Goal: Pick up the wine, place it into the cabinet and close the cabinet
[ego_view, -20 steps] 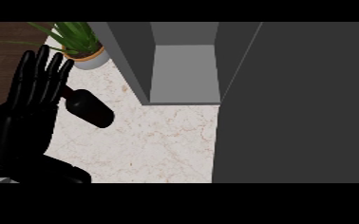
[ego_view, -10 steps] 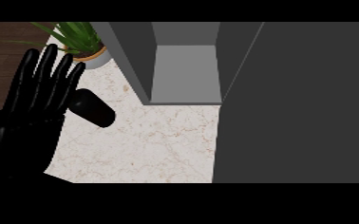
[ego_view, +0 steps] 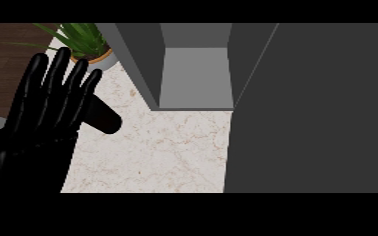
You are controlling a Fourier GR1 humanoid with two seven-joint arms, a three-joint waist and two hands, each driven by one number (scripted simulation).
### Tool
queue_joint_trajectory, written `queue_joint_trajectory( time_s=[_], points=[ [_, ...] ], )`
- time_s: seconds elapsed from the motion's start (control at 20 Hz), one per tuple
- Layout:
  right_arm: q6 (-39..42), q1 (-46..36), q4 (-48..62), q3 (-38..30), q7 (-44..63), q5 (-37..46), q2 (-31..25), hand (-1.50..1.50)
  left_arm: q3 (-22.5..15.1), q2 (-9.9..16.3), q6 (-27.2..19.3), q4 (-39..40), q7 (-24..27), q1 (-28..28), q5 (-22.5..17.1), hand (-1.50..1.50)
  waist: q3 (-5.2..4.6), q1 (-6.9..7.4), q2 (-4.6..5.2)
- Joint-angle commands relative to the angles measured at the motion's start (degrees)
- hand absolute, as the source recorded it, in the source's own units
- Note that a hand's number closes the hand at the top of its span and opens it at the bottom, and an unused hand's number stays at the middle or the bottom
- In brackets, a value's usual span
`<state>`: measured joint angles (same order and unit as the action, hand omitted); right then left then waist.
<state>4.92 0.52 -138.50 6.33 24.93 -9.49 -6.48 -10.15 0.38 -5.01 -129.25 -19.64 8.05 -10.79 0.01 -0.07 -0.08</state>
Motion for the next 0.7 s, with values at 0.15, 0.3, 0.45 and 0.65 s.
queue_joint_trajectory(
  time_s=[0.15,0.3,0.45,0.65],
  points=[
    [-1.5,-0.1,-6.7,0.5,5.4,-1.3,0.7,-1.50,-2.6,-0.3,-7.5,-3.8,-5.4,3.2,4.3,-1.50,0.00,-0.12,-0.04],
    [-1.7,-3.8,-6.8,-3.9,9.1,-4.7,-1.1,-1.50,0.1,-0.3,-5.8,-5.5,-5.3,1.3,3.4,-1.50,-0.01,0.01,-0.02],
    [-0.3,-0.5,-7.0,-1.1,5.9,-2.1,0.3,-1.50,3.7,0.9,-3.9,-3.0,-4.0,1.0,0.7,-1.50,-0.02,-0.09,0.02],
    [-0.2,-3.4,-4.0,-3.5,5.5,-4.4,0.4,-1.50,3.7,0.3,-5.6,-2.9,-5.1,-1.3,0.5,-1.50,-0.02,0.05,0.04]
  ],
)
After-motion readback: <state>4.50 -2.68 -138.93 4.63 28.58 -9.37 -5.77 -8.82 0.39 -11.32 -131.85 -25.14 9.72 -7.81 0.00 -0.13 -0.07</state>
